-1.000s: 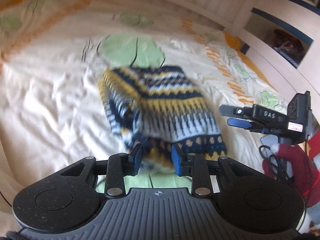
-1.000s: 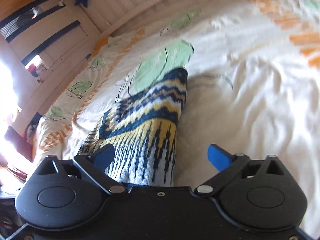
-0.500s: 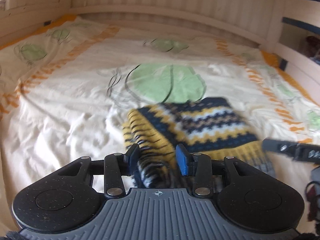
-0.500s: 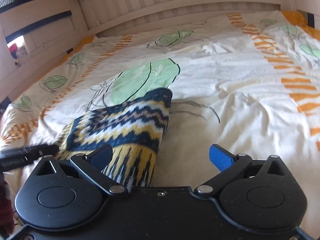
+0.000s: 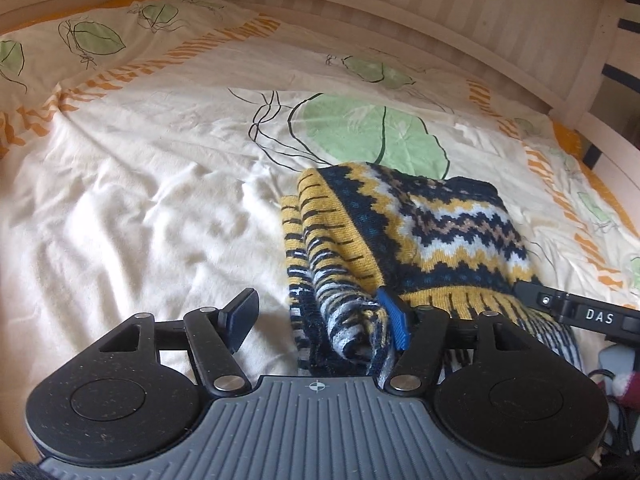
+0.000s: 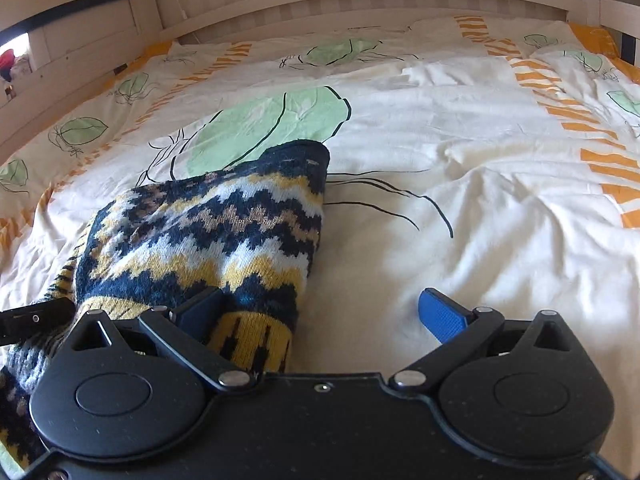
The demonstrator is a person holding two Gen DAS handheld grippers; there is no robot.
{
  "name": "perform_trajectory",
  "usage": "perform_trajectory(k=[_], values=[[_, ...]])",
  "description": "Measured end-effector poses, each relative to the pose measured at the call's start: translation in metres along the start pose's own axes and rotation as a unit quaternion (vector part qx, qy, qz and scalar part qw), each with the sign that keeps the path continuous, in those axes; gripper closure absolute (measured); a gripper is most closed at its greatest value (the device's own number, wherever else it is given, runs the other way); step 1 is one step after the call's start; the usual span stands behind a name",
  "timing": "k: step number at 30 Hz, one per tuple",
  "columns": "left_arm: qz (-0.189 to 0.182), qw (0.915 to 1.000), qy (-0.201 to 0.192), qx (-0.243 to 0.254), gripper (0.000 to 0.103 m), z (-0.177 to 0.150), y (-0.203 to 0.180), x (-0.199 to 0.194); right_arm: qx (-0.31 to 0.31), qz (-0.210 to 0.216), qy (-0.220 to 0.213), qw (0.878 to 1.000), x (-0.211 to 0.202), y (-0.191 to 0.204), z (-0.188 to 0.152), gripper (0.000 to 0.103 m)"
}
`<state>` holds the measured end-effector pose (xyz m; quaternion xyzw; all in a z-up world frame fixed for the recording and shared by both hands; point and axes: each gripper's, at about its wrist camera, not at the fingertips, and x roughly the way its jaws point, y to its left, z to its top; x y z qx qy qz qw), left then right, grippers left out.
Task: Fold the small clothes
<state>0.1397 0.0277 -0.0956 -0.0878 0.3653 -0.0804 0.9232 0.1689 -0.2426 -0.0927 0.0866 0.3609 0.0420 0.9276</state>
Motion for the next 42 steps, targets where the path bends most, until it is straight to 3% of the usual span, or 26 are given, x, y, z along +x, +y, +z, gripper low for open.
perform_trajectory(k=[6, 11, 12, 17, 26, 30, 35, 42], values=[[-0.008, 1.0, 0.001, 0.006, 0.036, 0.004, -0.003, -0.011, -0.016, 0.006, -0.032, 0.999, -0.034, 0.004, 0.007, 0.0], [0.008, 0.9999, 0.004, 0.015, 0.011, -0.002, -0.005, -0.026, -0.022, 0.004, -0.037, 0.999, -0.063, 0.01, -0.001, 0.0], [0.014, 0.9998, 0.001, 0.017, 0.0, -0.002, -0.005, -0.03, -0.021, 0.003, -0.038, 0.999, -0.068, 0.011, -0.003, 0.0], [0.045, 0.9983, -0.012, 0.035, 0.0, -0.005, -0.012, -0.052, -0.01, 0.01, -0.037, 0.999, -0.091, 0.015, -0.012, 0.0], [0.044, 0.997, -0.012, 0.062, 0.0, -0.018, -0.036, -0.085, -0.011, 0.018, -0.024, 0.999, -0.119, 0.03, -0.027, 0.0], [0.061, 0.9945, -0.009, 0.084, 0.001, -0.027, -0.049, -0.097, -0.016, 0.013, -0.007, 1.0, -0.128, 0.034, -0.04, 0.0], [0.067, 0.9957, 0.012, 0.064, 0.001, -0.035, -0.053, -0.106, -0.013, 0.013, 0.0, 1.0, -0.142, 0.034, -0.051, 0.0], [0.107, 0.9916, 0.002, 0.073, 0.001, -0.04, -0.066, -0.123, -0.043, 0.014, -0.003, 0.999, -0.161, 0.041, -0.059, 0.0]])
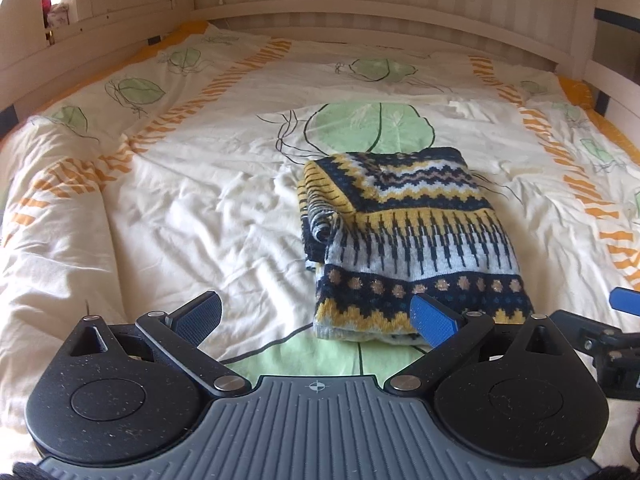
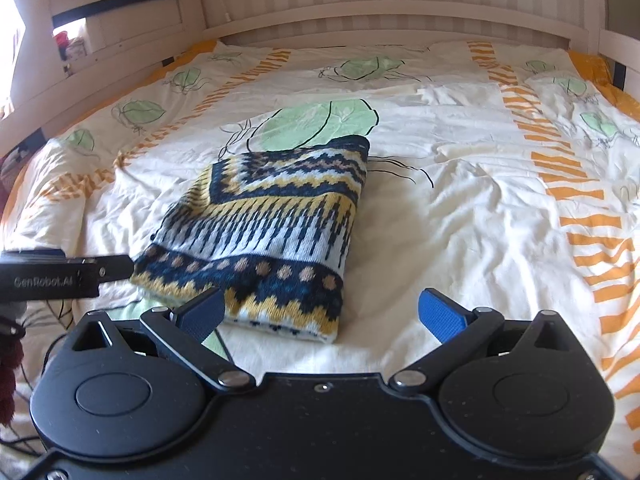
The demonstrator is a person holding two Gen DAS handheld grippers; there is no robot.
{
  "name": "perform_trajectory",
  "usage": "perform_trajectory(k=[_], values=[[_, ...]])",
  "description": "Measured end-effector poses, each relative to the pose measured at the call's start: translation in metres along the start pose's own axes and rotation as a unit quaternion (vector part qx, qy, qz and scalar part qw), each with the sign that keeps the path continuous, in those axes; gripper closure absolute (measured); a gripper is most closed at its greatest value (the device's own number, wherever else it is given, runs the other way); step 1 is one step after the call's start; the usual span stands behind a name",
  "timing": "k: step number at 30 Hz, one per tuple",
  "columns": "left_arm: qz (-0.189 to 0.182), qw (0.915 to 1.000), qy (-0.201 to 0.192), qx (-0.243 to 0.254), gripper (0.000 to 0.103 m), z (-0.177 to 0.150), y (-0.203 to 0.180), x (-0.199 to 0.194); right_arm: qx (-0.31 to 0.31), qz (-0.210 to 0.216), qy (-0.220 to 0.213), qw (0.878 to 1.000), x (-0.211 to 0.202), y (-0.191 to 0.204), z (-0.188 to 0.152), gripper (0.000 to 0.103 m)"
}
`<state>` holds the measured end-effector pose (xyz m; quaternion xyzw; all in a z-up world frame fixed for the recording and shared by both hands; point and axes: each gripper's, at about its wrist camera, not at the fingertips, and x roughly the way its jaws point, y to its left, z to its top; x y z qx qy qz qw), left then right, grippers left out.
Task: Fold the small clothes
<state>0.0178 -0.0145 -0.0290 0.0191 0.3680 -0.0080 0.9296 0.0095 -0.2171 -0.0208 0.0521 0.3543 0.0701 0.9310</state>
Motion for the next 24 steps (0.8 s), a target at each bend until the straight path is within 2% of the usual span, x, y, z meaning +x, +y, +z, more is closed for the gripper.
perform_trajectory(k=[4, 9, 14, 18, 24], values=[[-0.001, 1.0, 0.001, -0.004, 0.001, 0.002, -0.002, -0.007, -0.001, -0.008, -0.013, 1.0, -0.008, 0.004, 0.0, 0.0], [-0.005, 1.0, 0.002, -0.008, 0.001, 0.003, -0.004, -0.011, 0.029, -0.009, -0.022, 0.999, -0.014, 0.003, 0.001, 0.001], [0.02, 0.9998, 0.008, -0.005, 0.001, 0.002, -0.005, -0.013, 0.021, -0.04, -0.019, 0.999, -0.016, 0.01, 0.0, 0.001], [0.04, 0.9991, 0.013, 0.004, 0.002, 0.0, -0.006, -0.012, 0.019, -0.015, -0.018, 1.0, -0.017, 0.012, -0.001, 0.001], [0.014, 0.9996, 0.024, -0.003, 0.002, -0.002, -0.006, -0.011, 0.03, 0.001, -0.01, 0.999, -0.014, 0.012, -0.001, 0.001]])
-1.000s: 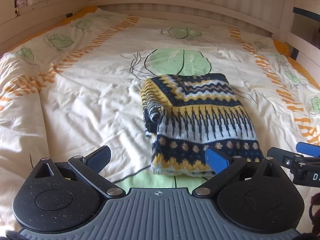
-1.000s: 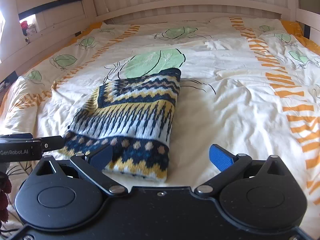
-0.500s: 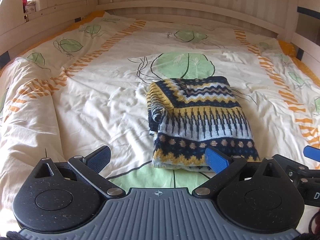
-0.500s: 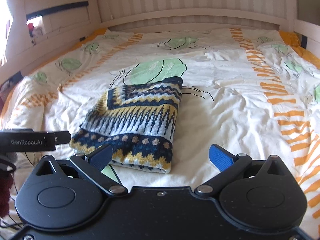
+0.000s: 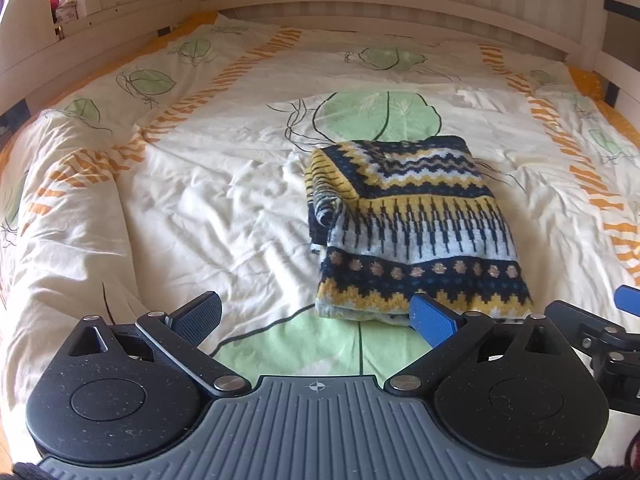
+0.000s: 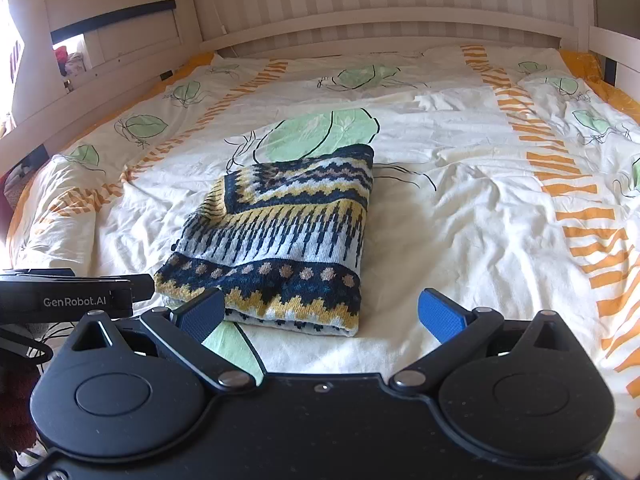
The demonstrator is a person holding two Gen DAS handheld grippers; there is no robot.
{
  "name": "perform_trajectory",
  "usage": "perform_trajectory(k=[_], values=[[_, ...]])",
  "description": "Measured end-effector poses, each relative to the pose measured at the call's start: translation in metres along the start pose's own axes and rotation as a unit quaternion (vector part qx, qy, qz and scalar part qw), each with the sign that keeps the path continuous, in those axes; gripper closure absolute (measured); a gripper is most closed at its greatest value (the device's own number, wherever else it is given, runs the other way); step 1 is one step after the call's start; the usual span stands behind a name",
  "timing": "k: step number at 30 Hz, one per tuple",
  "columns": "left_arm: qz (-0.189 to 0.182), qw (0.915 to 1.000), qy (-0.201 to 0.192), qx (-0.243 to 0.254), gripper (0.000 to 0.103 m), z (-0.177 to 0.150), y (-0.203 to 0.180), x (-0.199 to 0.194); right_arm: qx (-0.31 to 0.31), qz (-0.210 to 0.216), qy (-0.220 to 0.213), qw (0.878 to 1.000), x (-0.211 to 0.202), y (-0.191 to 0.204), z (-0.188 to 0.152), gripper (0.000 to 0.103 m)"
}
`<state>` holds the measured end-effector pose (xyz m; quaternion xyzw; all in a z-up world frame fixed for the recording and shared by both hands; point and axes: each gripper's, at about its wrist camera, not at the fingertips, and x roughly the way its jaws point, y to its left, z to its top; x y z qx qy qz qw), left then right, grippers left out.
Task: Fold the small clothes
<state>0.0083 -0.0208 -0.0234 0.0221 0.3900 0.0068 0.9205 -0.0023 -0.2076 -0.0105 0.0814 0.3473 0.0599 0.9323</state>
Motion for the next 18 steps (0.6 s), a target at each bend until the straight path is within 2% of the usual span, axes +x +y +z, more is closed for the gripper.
perform_trajectory(k=[18], values=[[-0.014, 0.9998, 0.016, -0.004, 0.002, -0.0012, -0.0005, 0.0061, 0.009, -0.001, 0.016, 1.0, 0.0064, -0.0033, -0.0011, 0.001]])
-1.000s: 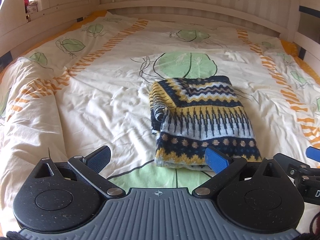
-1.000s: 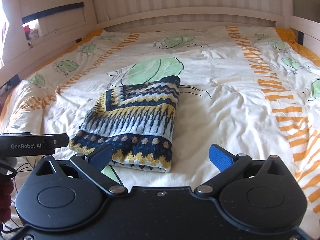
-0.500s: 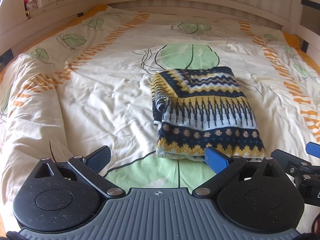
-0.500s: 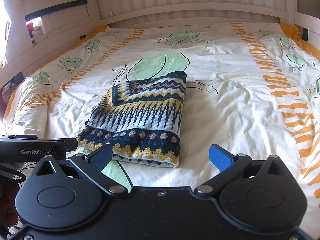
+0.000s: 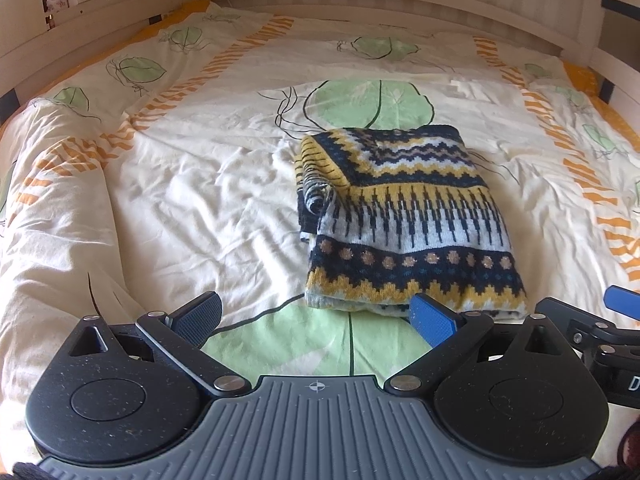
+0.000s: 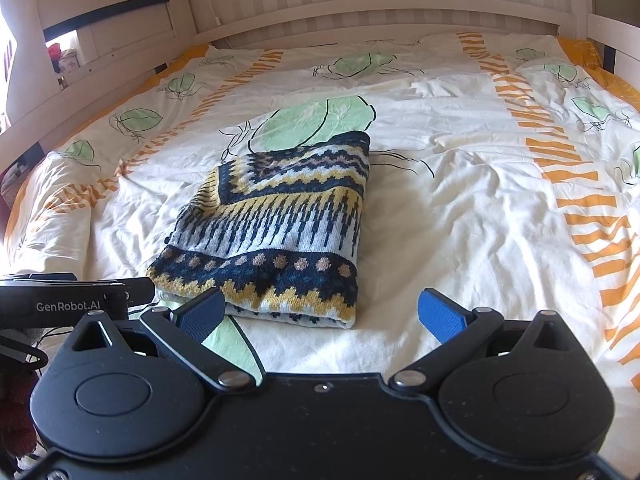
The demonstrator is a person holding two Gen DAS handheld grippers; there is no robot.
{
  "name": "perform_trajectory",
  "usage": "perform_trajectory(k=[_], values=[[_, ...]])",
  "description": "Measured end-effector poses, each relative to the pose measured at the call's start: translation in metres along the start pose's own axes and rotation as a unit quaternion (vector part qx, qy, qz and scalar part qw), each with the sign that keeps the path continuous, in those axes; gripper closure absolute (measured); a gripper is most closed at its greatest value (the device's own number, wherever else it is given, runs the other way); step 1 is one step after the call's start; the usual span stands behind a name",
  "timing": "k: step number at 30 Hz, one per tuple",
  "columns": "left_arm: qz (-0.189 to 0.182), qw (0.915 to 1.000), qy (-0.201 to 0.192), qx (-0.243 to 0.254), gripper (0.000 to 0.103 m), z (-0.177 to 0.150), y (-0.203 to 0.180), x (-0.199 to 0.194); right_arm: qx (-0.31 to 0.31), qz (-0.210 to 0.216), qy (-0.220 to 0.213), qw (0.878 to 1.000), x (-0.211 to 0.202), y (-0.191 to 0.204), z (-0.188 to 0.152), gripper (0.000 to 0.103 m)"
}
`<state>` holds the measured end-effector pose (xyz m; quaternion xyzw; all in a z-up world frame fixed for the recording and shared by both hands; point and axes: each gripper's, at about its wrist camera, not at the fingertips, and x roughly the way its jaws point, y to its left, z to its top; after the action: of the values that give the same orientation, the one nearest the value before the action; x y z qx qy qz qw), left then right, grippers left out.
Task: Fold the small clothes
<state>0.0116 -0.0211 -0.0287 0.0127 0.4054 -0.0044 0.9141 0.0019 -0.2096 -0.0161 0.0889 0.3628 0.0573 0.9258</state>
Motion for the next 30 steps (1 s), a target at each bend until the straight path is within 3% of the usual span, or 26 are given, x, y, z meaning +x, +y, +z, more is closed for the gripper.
perform_trajectory(k=[30], values=[[-0.003, 1.0, 0.006, 0.001, 0.002, 0.0014, 0.0002, 0.0038, -0.007, 0.004, 0.001, 1.0, 0.0023, 0.0056, 0.0035, 0.001]])
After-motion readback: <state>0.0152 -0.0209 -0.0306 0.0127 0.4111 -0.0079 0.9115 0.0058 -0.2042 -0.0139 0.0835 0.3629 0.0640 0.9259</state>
